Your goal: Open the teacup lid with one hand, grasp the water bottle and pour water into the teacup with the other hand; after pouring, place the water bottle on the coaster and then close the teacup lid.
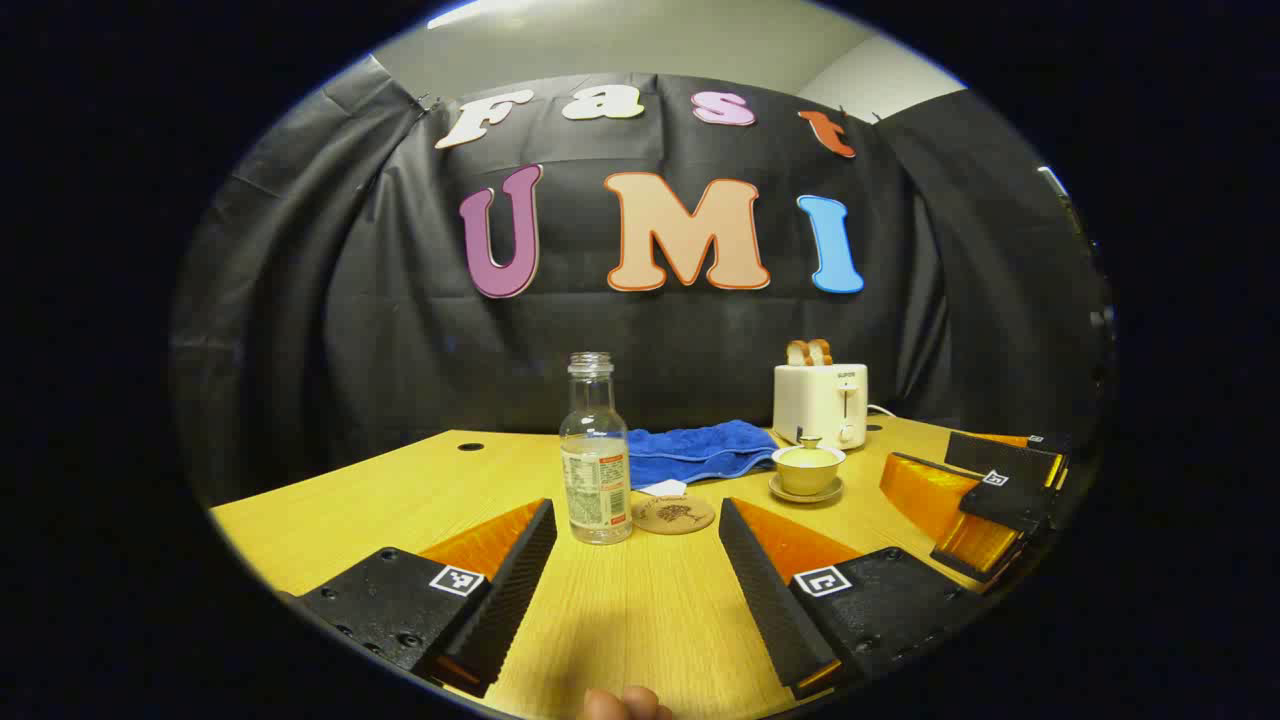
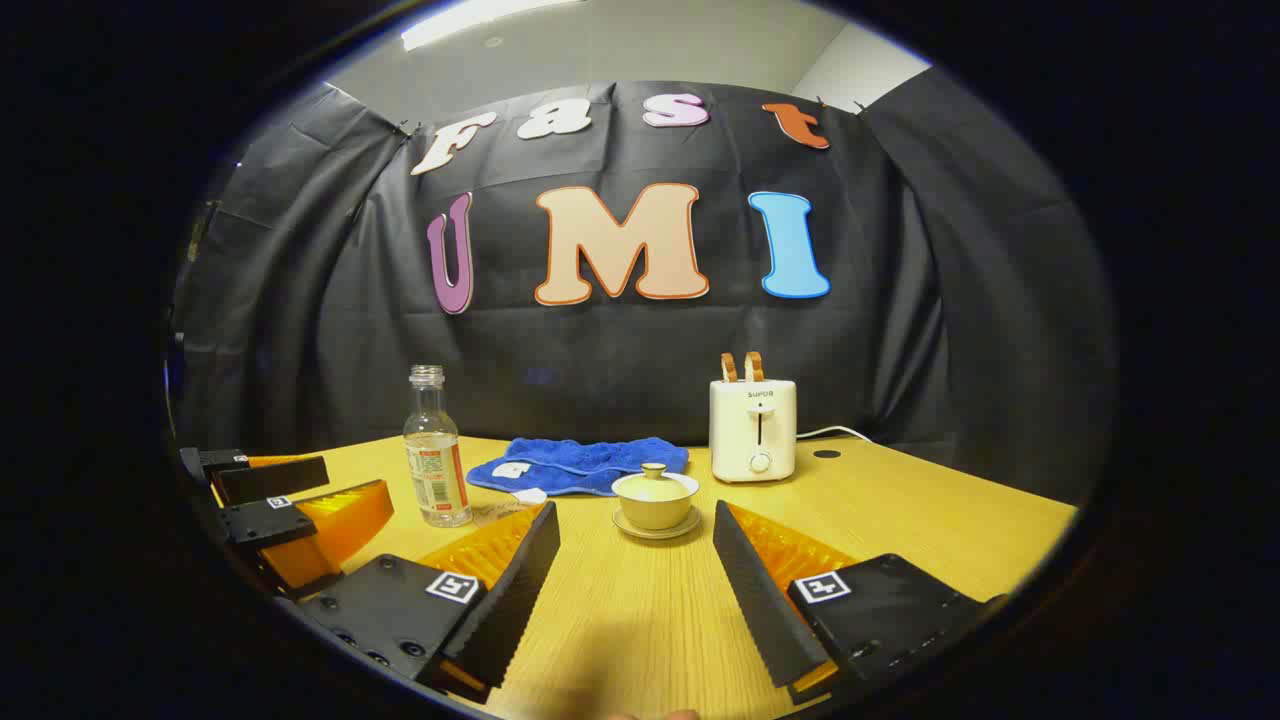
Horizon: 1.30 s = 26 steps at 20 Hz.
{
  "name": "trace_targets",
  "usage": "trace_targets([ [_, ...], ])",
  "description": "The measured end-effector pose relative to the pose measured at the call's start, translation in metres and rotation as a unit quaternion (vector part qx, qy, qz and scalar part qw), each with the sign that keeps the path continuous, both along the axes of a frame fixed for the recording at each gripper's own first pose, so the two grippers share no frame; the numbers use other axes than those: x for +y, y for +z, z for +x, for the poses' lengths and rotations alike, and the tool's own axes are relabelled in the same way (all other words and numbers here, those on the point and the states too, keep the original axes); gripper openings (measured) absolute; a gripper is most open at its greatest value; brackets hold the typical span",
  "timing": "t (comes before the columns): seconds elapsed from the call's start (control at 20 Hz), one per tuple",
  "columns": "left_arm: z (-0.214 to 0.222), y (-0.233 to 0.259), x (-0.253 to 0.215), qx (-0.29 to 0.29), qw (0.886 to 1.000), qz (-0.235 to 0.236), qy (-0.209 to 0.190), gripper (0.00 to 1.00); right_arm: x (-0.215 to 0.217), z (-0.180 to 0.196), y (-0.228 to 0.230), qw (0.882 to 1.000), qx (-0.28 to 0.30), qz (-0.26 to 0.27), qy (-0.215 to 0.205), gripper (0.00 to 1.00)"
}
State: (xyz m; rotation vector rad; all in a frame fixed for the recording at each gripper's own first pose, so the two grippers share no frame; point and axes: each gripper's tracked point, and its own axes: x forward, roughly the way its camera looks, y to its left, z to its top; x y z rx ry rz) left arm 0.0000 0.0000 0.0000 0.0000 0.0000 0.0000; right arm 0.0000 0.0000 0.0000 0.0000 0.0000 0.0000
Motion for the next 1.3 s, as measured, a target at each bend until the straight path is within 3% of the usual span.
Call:
trace_targets([
  [1.3, 0.0008, -0.0016, -0.0021, -0.003, 1.000, 0.001, 0.002, 0.96, -0.0008, 0.0003, 0.0015, 1.000, 0.000, 0.000, -0.005, 0.97],
])
